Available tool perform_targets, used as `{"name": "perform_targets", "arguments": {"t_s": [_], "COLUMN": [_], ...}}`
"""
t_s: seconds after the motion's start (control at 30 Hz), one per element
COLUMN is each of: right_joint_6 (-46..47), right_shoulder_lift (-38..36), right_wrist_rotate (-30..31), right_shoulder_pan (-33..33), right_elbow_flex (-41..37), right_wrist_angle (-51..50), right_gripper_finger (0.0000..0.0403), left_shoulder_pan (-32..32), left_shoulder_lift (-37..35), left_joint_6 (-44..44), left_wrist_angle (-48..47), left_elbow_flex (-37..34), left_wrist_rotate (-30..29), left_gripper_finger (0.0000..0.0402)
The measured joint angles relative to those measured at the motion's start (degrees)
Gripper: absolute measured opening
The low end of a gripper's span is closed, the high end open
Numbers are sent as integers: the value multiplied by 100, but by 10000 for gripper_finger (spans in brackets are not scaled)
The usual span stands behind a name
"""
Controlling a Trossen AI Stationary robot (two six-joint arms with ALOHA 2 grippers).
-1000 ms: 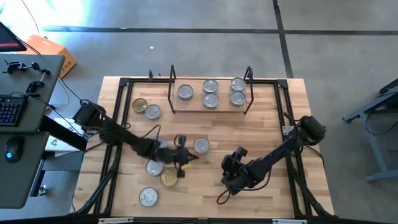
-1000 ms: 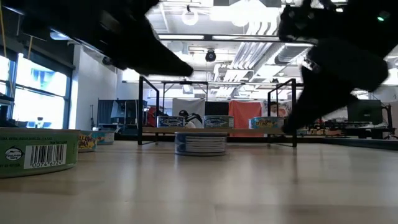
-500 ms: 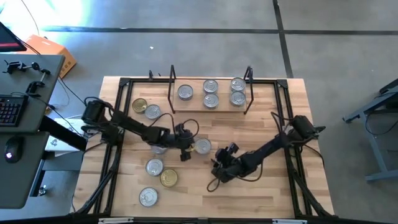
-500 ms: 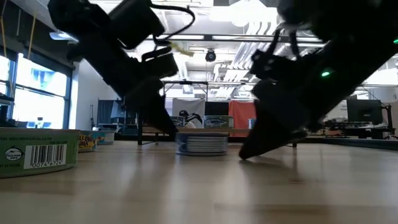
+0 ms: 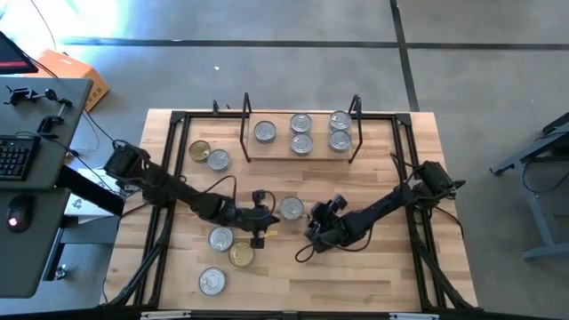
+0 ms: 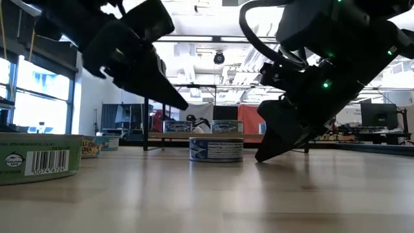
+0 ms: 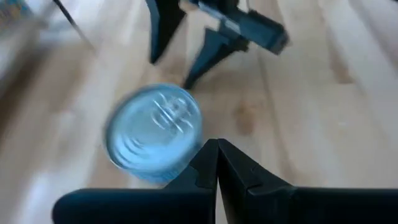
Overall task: Stack canned seafood by type on shelf
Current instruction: Put the blue tuna can on the shelf
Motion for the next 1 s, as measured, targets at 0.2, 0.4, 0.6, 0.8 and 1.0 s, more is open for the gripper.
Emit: {"name": "perform_targets", "arguments": {"t_s": [0.2,0.4,0.6,0.8,1.0], "right_joint_6": [-21,-21,-26,-231,-280], "right_shoulder_lift": [0,4,9,9,9], "right_wrist_rotate": [39,72,172,177,180], "right_shoulder_pan": [77,77,84,85,96], "right_elbow_flex": [-4,-7,-8,-9,-9], "right_wrist_angle": [60,105,132,225,298], "right_gripper_finger": [247,247,247,247,247], "left_shoulder_pan": [247,543,702,688,674], "left_shoulder_lift": [170,408,718,1124,1190], "left_joint_6": [1425,2773,3726,4481,4340], "left_wrist_angle": [5,68,163,907,1098], "left_elbow_flex": [0,0,0,9,9], "left_wrist_rotate": [153,749,819,769,738], "left_gripper_finger": [59,147,164,136,76]}}
